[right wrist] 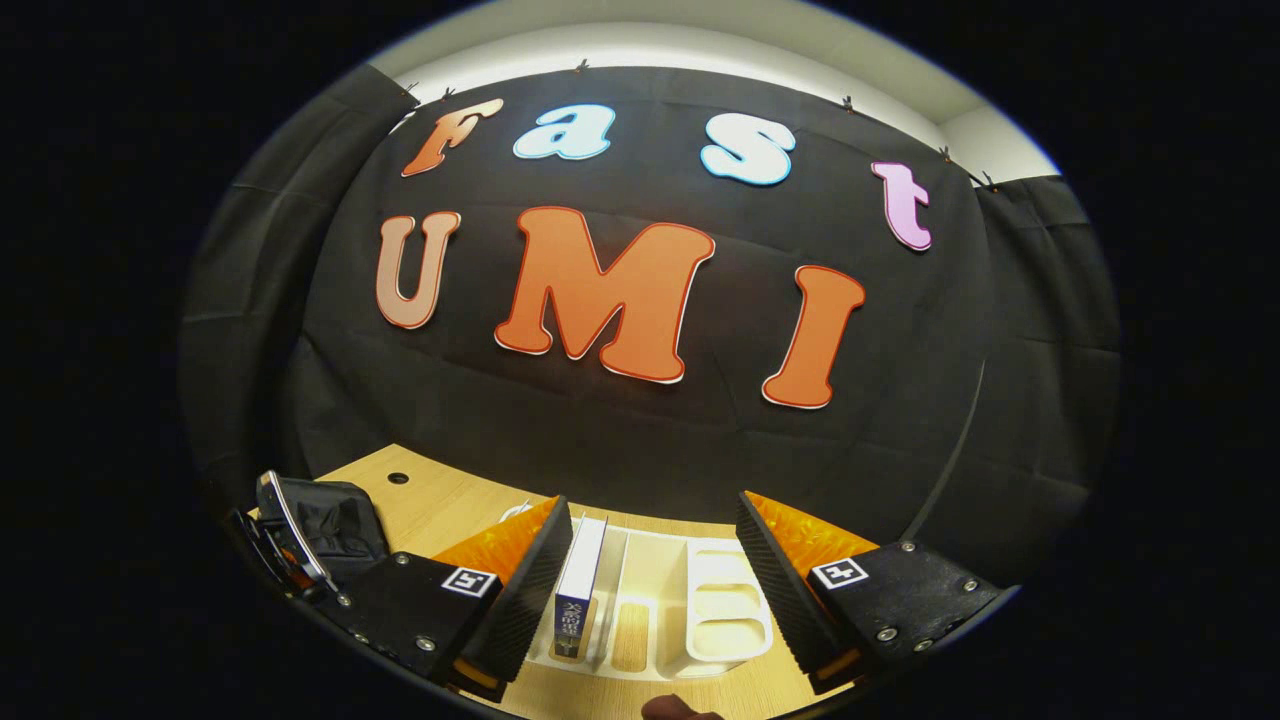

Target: Open the schoolbag, grab two books from the bookshelf and put them into the schoolbag.

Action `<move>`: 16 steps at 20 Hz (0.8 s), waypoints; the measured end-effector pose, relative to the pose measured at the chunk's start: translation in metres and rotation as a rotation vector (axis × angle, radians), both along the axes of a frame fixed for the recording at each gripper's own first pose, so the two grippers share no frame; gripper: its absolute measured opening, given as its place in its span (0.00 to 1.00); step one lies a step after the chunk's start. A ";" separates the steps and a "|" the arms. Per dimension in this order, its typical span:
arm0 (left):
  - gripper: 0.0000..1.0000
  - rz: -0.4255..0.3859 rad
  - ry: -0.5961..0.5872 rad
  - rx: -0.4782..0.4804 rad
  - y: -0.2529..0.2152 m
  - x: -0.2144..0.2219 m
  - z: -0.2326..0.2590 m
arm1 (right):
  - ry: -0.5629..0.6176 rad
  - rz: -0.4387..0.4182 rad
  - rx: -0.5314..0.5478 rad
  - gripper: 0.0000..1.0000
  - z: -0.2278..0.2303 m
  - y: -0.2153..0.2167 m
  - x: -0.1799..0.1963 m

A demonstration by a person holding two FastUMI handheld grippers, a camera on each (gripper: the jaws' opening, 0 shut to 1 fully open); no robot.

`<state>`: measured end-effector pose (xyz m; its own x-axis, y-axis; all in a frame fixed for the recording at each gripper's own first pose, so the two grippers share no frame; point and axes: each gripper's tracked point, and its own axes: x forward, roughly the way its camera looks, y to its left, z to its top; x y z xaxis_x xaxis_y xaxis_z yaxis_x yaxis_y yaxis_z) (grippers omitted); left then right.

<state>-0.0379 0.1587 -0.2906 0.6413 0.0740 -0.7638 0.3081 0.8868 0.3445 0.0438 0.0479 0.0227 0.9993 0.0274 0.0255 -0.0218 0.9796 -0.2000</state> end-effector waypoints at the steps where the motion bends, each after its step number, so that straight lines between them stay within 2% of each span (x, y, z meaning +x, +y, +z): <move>1: 0.09 -0.005 0.000 -0.023 0.001 0.001 0.006 | 0.014 0.006 -0.002 0.99 -0.002 0.003 0.003; 6: 0.10 -0.054 0.033 -0.111 0.010 0.008 0.033 | 0.109 0.070 0.018 0.99 -0.018 0.025 0.014; 11: 0.08 -0.028 0.071 -0.198 0.016 0.018 0.053 | 0.203 0.102 -0.054 0.99 -0.036 0.041 0.032; 16: 0.07 -0.015 0.125 -0.259 0.027 0.025 0.070 | 0.373 0.149 -0.047 0.99 -0.064 0.056 0.047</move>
